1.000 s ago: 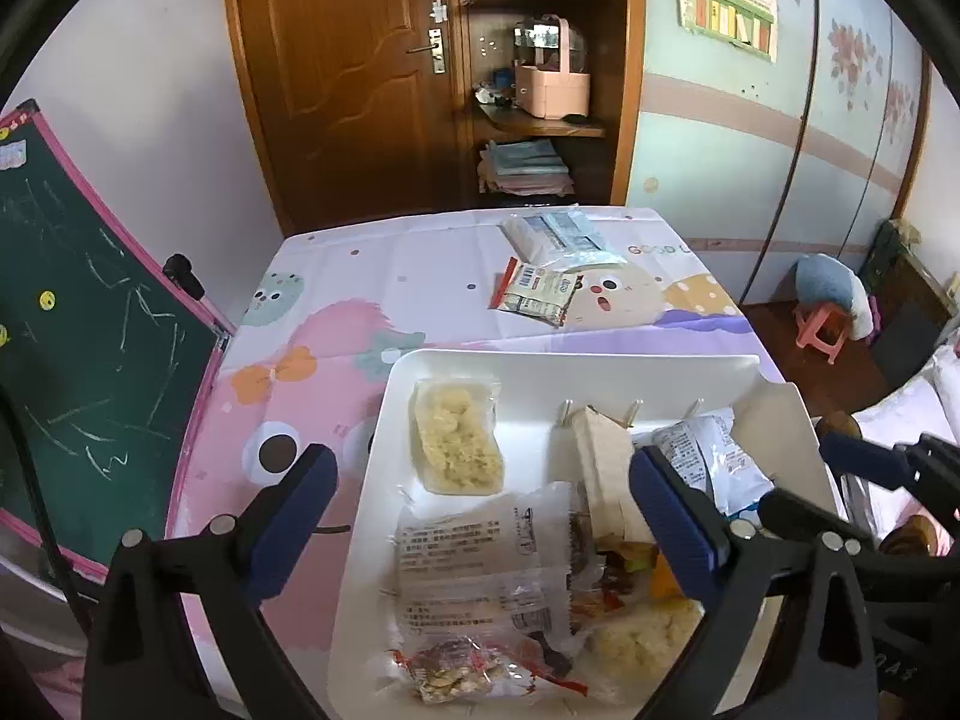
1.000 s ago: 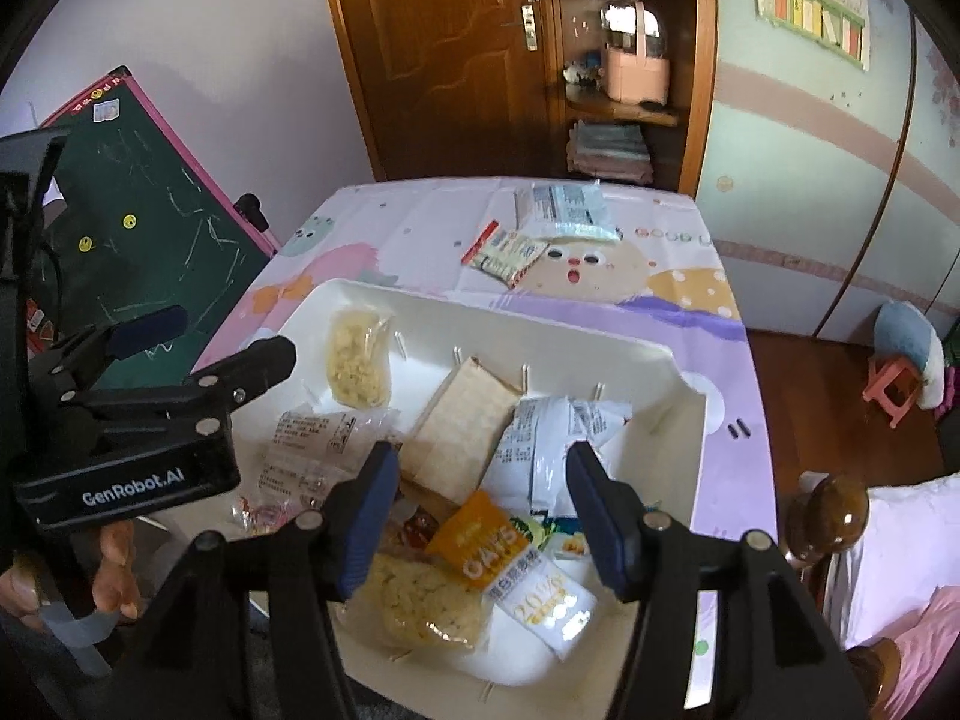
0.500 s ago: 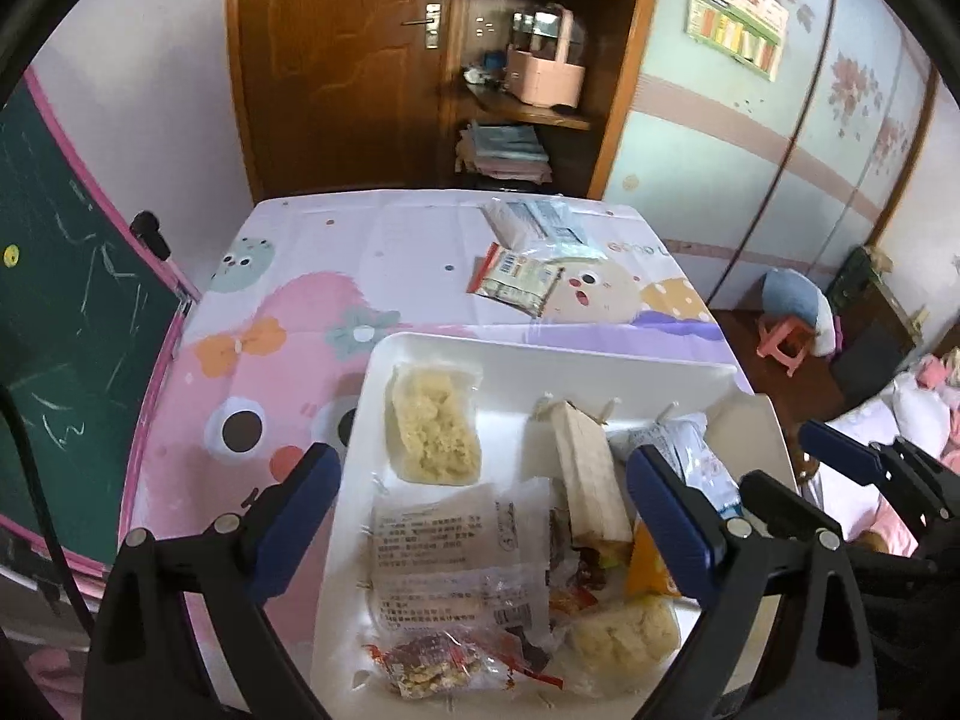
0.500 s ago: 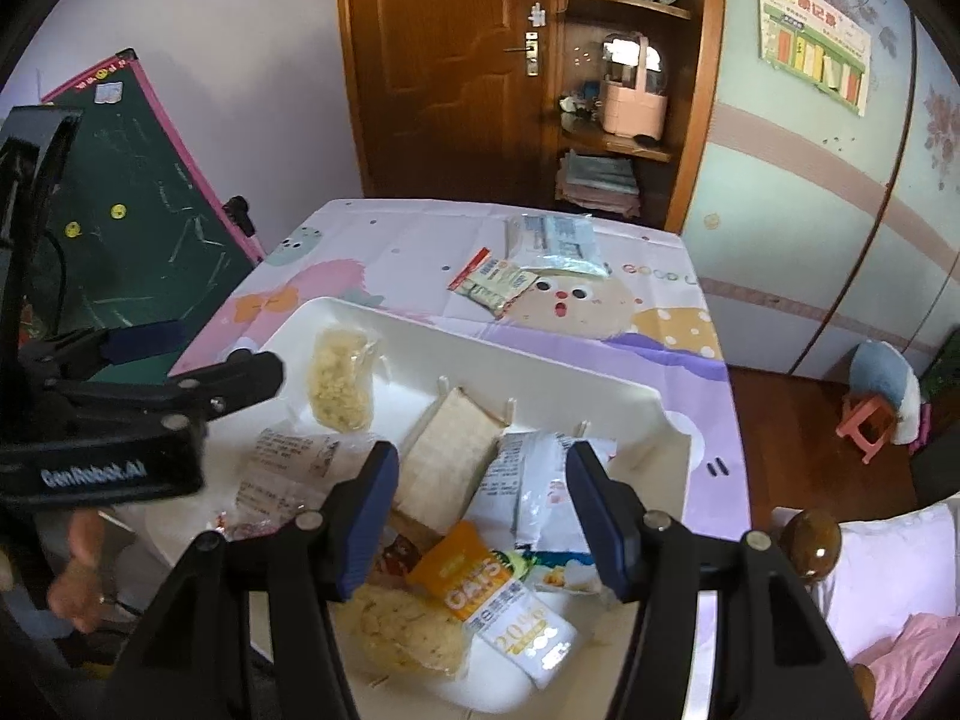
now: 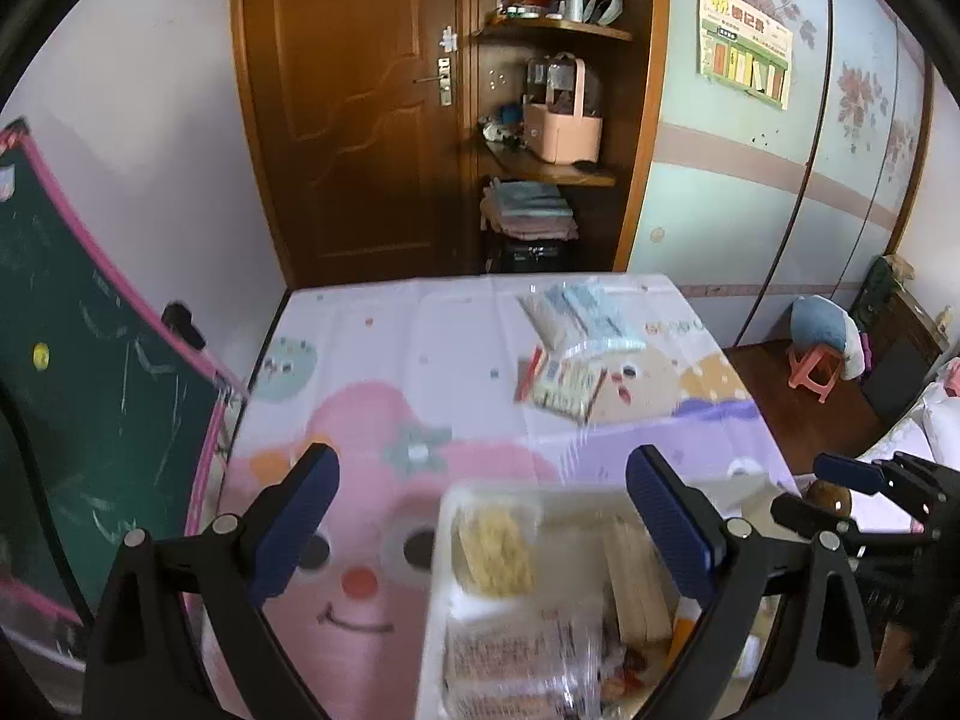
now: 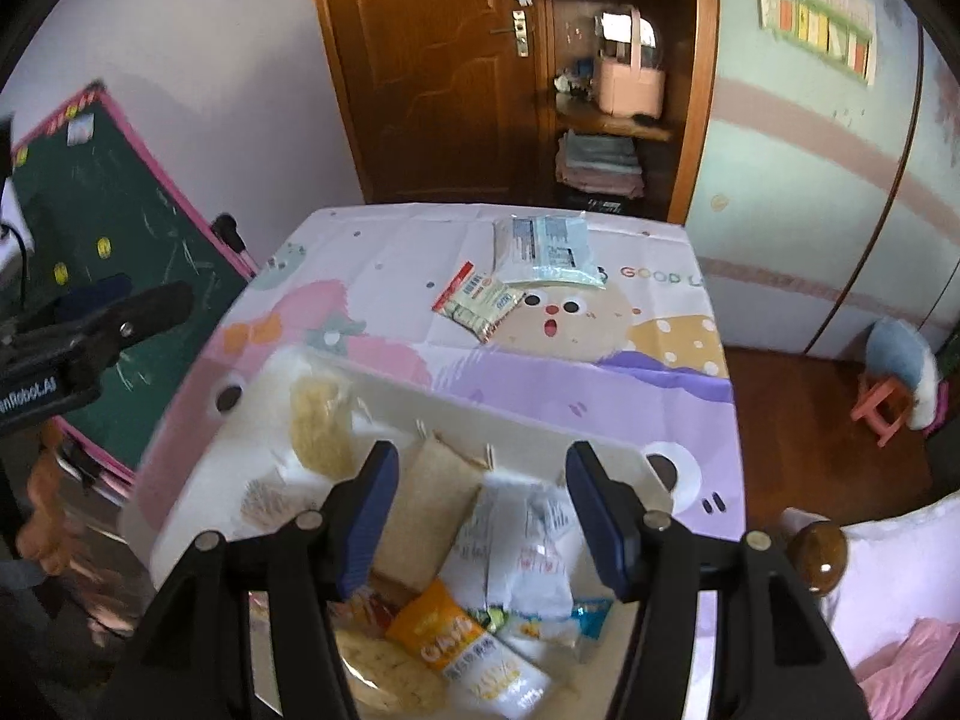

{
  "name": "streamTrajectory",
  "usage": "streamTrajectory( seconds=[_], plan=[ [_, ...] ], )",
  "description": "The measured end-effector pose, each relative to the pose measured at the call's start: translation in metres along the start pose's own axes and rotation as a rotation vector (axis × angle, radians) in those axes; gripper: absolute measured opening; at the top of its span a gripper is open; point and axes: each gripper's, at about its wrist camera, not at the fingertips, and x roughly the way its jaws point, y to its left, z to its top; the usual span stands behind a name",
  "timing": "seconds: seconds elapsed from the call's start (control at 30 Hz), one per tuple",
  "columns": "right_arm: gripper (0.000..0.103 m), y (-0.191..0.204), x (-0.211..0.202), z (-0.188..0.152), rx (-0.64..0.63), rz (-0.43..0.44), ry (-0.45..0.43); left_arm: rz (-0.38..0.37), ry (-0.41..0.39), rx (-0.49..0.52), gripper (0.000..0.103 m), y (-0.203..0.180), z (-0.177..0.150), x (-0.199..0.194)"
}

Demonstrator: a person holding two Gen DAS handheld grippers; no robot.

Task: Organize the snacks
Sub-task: 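Lift both open grippers from the tray toward the last snacks, then grasp cookie packet with left gripper while right grasps clear printed bag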

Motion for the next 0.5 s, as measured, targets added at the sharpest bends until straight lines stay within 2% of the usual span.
streamTrajectory(
  seconds=[0.2,0.37,0.47,0.5],
  plan=[
    [0.059,-0.033,0.014,0.077,0.020,-0.040,0.017,-0.003,-0.002,0.011,0.096,0.004,0.071,0.022],
    [0.059,-0.062,0.036,0.146,0.070,-0.069,0.035,0.012,0.026,0.012,0.096,0.001,0.129,0.058],
    [0.067,-0.079,0.057,0.184,0.093,-0.077,0.046,0.016,0.050,-0.014,0.096,-0.001,0.159,0.087],
    [0.073,-0.083,0.067,0.195,0.095,-0.076,0.049,0.027,0.056,-0.017,0.096,-0.002,0.167,0.097]
  ],
)
